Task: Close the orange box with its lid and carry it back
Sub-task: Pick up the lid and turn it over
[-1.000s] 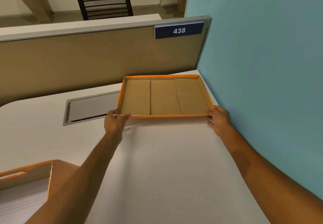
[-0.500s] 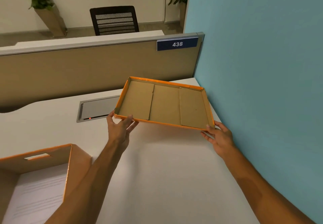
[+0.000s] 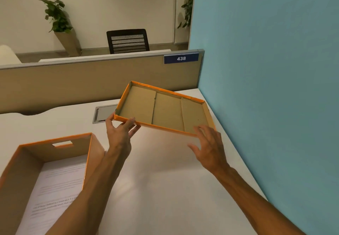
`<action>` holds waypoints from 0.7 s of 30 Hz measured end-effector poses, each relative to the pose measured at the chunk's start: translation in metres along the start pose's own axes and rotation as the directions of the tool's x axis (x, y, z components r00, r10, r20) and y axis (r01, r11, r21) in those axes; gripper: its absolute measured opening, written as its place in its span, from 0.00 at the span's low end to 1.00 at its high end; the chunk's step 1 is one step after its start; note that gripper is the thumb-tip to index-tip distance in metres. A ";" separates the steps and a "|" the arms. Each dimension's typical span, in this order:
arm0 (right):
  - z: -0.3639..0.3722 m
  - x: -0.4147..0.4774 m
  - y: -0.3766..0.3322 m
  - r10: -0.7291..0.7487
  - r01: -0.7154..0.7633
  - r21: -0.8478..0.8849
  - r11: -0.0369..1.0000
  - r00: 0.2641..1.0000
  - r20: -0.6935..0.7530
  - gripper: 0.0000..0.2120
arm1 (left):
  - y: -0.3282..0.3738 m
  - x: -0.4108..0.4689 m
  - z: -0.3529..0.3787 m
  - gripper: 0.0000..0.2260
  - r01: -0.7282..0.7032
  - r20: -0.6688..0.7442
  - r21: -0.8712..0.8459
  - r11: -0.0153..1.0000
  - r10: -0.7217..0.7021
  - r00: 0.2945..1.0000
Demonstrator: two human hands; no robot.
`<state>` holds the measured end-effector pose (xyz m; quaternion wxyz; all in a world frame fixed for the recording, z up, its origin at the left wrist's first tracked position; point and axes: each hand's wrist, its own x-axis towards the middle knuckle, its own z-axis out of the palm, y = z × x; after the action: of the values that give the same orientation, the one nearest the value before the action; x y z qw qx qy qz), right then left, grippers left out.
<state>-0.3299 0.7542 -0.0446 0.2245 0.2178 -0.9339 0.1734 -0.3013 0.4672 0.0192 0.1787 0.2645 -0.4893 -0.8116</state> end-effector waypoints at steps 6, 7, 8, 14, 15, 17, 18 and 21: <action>-0.020 -0.020 -0.041 -0.086 0.090 0.041 0.995 0.992 -0.094 0.17 | 0.033 -0.059 -0.016 0.31 -0.139 0.021 0.009 0.990 0.139 0.990; -0.024 -0.023 -0.046 -0.082 0.091 0.064 0.994 0.989 -0.125 0.13 | 0.039 -0.067 -0.018 0.31 -0.163 0.020 0.024 0.986 0.163 0.986; -0.027 -0.025 -0.051 -0.082 0.096 0.082 0.992 0.984 -0.157 0.10 | 0.045 -0.075 -0.020 0.30 -0.182 0.018 0.037 0.983 0.181 0.983; -0.042 -0.039 -0.078 -0.046 0.105 0.217 0.971 0.965 -0.259 0.05 | 0.077 -0.105 -0.022 0.29 -0.255 0.028 0.107 0.961 0.253 0.967; -0.044 -0.039 -0.081 -0.030 0.094 0.242 0.966 0.966 -0.255 0.05 | 0.081 -0.108 -0.020 0.30 -0.271 0.037 0.114 0.956 0.269 0.963; -0.048 -0.040 -0.089 0.003 0.066 0.278 0.958 0.970 -0.241 0.07 | 0.090 -0.113 -0.018 0.34 -0.300 0.071 0.121 0.946 0.293 0.953; -0.050 -0.040 -0.093 0.027 0.044 0.303 0.952 0.974 -0.226 0.08 | 0.093 -0.114 -0.017 0.37 -0.306 0.094 0.119 0.945 0.296 0.951; -0.059 -0.039 -0.101 0.125 -0.042 0.447 0.894 0.980 -0.158 0.09 | 0.094 -0.114 -0.019 0.44 -0.302 0.169 0.181 0.936 0.273 0.947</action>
<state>-0.2290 0.7069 0.0085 0.2461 0.2060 -0.8542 0.4092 -0.1963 0.4736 0.1246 0.2326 0.1488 -0.6151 -0.7385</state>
